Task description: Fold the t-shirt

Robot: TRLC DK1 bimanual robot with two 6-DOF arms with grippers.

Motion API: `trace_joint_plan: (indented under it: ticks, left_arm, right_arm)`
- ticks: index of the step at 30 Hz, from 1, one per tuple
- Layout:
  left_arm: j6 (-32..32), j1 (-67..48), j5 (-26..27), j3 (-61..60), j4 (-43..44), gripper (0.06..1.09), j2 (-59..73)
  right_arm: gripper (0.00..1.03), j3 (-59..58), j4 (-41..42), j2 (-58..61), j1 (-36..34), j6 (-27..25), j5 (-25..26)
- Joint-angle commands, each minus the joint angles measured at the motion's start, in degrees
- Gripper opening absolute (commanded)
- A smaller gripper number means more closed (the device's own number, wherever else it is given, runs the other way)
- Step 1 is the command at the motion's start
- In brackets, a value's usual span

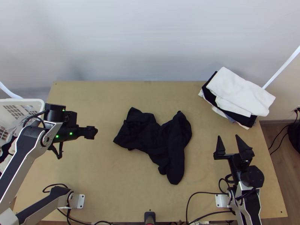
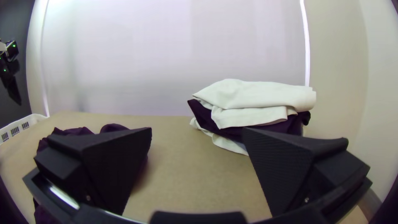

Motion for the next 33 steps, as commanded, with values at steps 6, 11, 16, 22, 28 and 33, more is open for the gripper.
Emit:
trace_joint_plan:
  ticks: [6,11,16,22,28,33]
  left_arm:
    - [-0.8,1.5,1.3,-2.1,-0.3,1.05,-2.7]
    - [-1.6,1.5,2.1,-2.7,1.1,1.05,-2.8]
    - [-2.6,1.3,2.7,-3.1,3.1,1.05,-3.4]
    - [-3.0,1.5,3.6,-4.1,4.6,1.05,-5.0]
    - [-2.9,2.3,3.8,-4.3,5.6,1.05,-5.5]
    - [-2.6,3.5,3.8,-4.5,5.9,1.05,-6.0]
  right_arm:
    - [0.98,3.0,-3.6,0.4,2.1,0.2,0.7]
    - [0.97,11.4,-8.4,8.2,10.0,0.4,0.7]
    - [0.98,20.6,-12.2,18.3,20.5,1.5,0.7]
    - [0.98,28.7,-15.8,32.0,30.1,9.6,0.7]
    - [0.98,33.1,-15.9,44.5,32.8,14.4,0.6]
    - [0.98,37.1,-19.8,55.3,34.6,18.9,-1.7]
